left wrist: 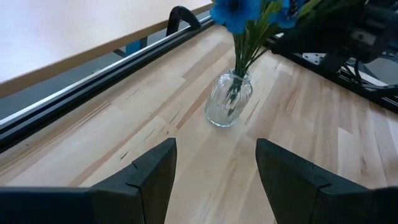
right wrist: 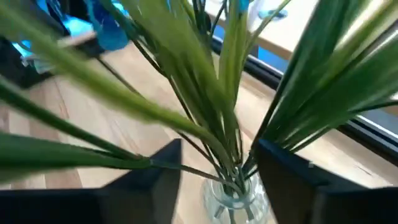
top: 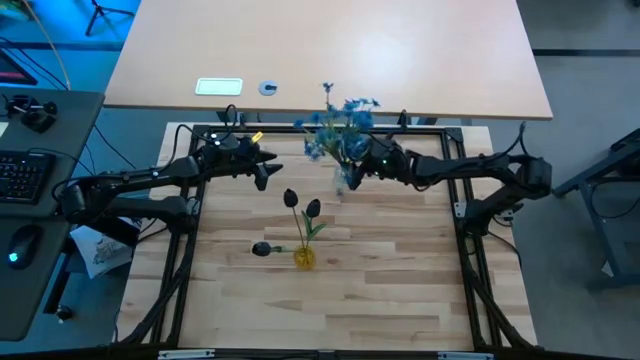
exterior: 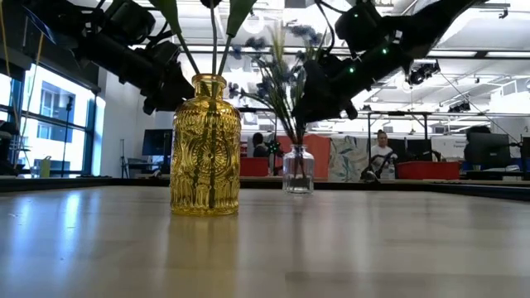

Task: Sort flowers into vase by color
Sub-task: Put the blue flowers into the transparent vase, then return to Home Position

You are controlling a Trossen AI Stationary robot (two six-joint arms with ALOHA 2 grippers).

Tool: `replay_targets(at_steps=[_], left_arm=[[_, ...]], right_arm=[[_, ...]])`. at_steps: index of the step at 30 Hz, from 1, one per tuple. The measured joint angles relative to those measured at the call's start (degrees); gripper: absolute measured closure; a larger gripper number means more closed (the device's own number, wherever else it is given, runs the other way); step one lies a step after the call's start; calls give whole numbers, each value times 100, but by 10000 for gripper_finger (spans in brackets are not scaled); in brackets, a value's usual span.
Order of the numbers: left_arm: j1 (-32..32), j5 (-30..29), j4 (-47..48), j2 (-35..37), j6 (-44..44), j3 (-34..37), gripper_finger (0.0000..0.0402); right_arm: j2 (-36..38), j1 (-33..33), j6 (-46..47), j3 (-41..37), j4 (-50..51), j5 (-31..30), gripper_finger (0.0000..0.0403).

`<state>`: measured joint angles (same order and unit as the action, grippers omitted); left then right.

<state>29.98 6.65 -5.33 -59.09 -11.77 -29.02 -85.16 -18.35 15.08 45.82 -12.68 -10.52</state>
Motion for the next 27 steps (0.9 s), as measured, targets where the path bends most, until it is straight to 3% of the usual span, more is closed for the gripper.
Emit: replay_targets(at_steps=[5,9,27], left_arm=[[132,-149,0,186,-6,0,193],[304,-163,16,532,-4,0,193],[833,-126,-29,1857,-2,0,193]], right_arm=[[204,-2,-436,552,1404,317,126],[379,-16,-660,915,2070,639,91],[1713,-195,-1105,1439,4100,952,84]])
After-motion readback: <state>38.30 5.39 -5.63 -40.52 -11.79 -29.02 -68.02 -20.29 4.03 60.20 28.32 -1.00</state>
